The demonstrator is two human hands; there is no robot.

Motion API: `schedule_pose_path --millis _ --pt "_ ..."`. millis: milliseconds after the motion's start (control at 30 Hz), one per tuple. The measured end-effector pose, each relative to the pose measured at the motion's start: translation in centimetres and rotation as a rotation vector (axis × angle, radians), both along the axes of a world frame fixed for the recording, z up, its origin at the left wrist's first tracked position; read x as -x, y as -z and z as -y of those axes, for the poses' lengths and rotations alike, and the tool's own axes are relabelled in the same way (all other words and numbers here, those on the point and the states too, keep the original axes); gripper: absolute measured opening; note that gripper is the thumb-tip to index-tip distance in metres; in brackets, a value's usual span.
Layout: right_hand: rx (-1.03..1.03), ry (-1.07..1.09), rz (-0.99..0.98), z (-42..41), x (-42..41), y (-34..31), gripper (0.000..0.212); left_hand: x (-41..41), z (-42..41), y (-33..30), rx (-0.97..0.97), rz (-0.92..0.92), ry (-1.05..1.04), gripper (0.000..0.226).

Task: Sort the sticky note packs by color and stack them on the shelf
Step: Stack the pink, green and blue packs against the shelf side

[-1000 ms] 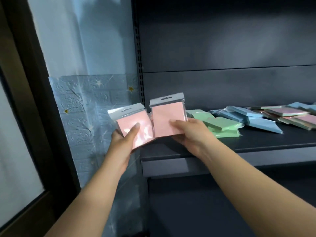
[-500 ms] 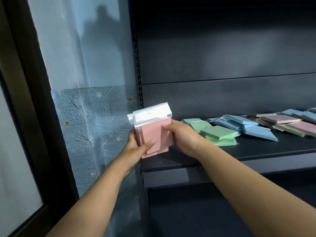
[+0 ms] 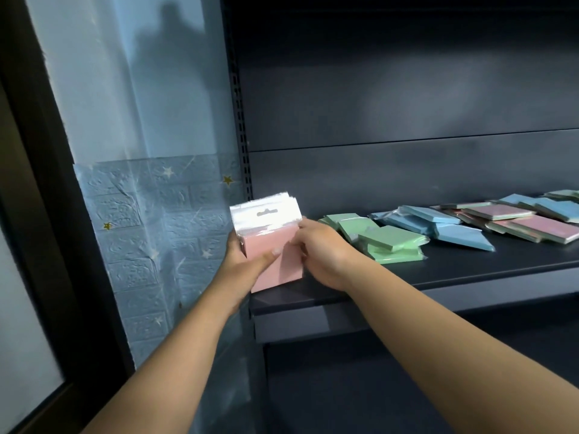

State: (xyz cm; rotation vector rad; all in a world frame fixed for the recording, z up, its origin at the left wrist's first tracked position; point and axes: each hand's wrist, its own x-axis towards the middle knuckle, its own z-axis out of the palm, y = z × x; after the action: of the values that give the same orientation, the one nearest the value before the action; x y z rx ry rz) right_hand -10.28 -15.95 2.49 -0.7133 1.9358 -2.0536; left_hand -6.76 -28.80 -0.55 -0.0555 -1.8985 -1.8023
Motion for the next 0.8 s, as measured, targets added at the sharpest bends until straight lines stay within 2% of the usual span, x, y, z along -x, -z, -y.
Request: schedule_pose_path --millis 100,200,367,433,533,567,700,800 --pt "-0.023 -0.017 -0.029 -0.4 0.0 0.8 0.041 -0.1 0.0 0.4 0.042 0.018 -0.008 0.059" --pt "-0.029 -0.069 -0.041 -0.8 0.6 1.0 0.036 -0.1 0.4 0.6 0.066 0.028 -0.004 0.062" --pt "-0.058 -0.141 -0.027 -1.7 1.9 0.7 0.027 0.0 1.5 1.8 0.097 0.012 -0.013 0.085" --pt "-0.095 -0.154 -0.003 -1.5 2.7 0.3 0.016 0.7 1.9 1.7 0.029 0.017 -0.007 0.073" --pt "-0.096 -0.141 0.102 -0.8 4.7 -0.4 0.011 1.5 2.6 1.2 -0.154 0.023 0.028 0.018" --pt "-0.106 -0.084 0.140 -0.6 5.8 -0.6 0.013 1.7 2.9 1.0 -0.201 0.038 0.026 0.011" --pt "-0.227 0.274 0.201 0.7 11.5 -0.9 0.021 2.8 4.6 0.2 -0.337 0.102 0.037 0.011" --pt "-0.407 0.401 0.210 2.6 14.6 -0.4 0.029 3.9 6.2 0.2 -0.360 0.155 0.041 0.007"
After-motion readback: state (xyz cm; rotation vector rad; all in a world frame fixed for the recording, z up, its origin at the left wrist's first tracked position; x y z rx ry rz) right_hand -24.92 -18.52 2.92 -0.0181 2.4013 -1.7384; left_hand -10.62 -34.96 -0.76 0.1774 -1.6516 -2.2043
